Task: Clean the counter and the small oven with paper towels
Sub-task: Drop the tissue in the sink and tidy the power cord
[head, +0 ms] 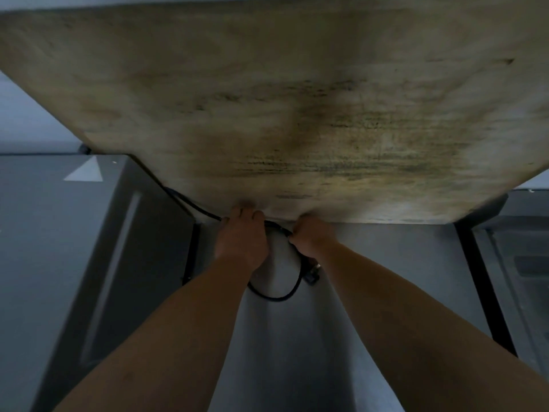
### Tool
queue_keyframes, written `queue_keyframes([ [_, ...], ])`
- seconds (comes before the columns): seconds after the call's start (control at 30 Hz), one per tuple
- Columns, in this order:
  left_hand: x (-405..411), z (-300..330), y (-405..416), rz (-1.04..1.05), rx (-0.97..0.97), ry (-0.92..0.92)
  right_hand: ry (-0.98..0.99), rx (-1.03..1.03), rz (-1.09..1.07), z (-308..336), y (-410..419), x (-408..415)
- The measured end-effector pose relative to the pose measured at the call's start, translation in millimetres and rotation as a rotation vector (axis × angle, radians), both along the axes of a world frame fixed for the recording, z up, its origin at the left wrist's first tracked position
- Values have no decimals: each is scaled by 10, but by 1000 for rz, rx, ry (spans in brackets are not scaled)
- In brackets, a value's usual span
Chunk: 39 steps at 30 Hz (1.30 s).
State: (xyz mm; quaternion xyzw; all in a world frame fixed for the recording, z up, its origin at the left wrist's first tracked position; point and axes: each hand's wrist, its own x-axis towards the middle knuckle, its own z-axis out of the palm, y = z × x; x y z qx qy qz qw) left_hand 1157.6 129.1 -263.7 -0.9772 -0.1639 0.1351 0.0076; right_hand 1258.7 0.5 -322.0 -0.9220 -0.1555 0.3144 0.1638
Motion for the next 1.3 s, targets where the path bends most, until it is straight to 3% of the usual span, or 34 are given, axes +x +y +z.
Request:
queue_keyframes([
  [0.23, -44, -49, 35, -30, 29, 17, -38, 27, 2, -105, 1, -130],
  [0.4, 0, 128, 1, -32, -87, 44, -52, 109, 74, 162, -165, -193],
  [0.73, 249, 825, -256, -164, -144, 312, -290, 249, 236, 918, -408, -518],
  [0.9, 229, 1042, -355, -218, -90, 328, -447, 347, 311, 1131, -567, -666],
  [1.0, 188, 1220, -428, -232, -77, 254, -447, 367, 275, 1241, -678, -702],
  [1.17, 133, 1518, -551, -81, -75, -63, -364, 384, 89, 1373, -967, -721],
  [1.3, 26, 1725, -417, -53, -54, -137, -286, 332, -5, 1287, -1213, -799],
])
